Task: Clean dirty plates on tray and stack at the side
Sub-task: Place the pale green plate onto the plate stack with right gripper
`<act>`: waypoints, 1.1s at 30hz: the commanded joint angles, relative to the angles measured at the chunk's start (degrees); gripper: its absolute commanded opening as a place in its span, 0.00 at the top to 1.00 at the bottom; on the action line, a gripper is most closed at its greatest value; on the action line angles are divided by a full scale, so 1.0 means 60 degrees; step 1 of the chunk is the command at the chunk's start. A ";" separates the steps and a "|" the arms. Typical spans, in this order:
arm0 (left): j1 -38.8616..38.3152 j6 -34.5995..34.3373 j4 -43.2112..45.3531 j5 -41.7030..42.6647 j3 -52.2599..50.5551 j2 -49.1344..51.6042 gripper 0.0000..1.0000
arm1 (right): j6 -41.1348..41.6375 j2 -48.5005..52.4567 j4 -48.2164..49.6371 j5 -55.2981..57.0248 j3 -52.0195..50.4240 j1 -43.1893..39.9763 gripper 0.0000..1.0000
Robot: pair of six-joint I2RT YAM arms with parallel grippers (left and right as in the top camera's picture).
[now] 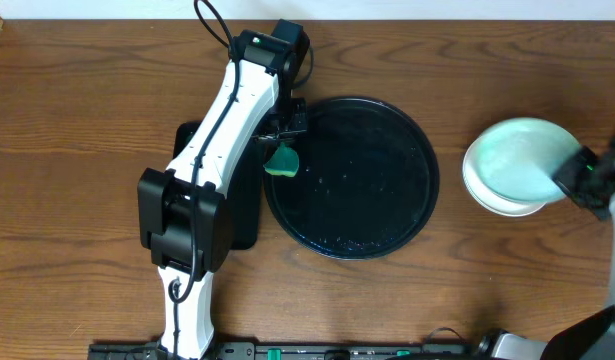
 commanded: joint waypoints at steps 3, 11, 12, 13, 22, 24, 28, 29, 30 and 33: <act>0.0004 0.0131 -0.0058 0.0095 0.0051 -0.0120 0.93 | 0.0685 0.0692 0.1596 -0.0619 -0.1723 -0.1056 0.99; 0.0004 0.0127 -0.0033 0.0095 0.0051 -0.0120 0.93 | 0.0200 0.0787 0.3388 -0.1515 -0.2211 -0.0331 0.75; 0.0004 0.0127 -0.0022 0.0095 0.0051 -0.0120 0.93 | 0.0149 0.0787 0.3519 -0.1515 -0.2211 -0.0157 0.71; 0.0004 0.0127 -0.0022 0.0095 0.0051 -0.0120 0.93 | 0.0091 0.0787 0.3606 -0.1515 -0.2208 -0.0022 0.68; 0.0011 0.0138 -0.0062 0.0091 0.0055 -0.0124 0.93 | -0.0368 0.0758 0.3173 -0.1333 -0.1789 0.1286 0.46; 0.0084 0.0240 -0.0197 0.0091 0.0055 -0.0178 0.93 | -0.0597 0.0692 0.2761 -0.1606 -0.1326 0.1377 0.43; 0.0714 0.0492 -0.0754 -0.0127 0.0055 -0.0783 0.93 | -0.1155 0.0637 0.1563 -0.1953 0.0124 0.1985 0.35; 0.0936 0.0561 -0.0831 -0.0204 0.0055 -0.0998 0.93 | -0.1304 0.0637 0.1297 -0.2014 0.0426 0.2269 0.31; 0.1158 0.0729 -0.0860 -0.0200 0.0055 -0.1206 0.93 | -0.1384 0.0637 0.1162 -0.2014 0.0576 0.2477 0.30; 0.1752 0.1727 -0.1133 -0.0226 0.0055 -0.1650 0.93 | -0.1512 0.0641 0.0980 -0.2011 0.0692 0.3213 0.28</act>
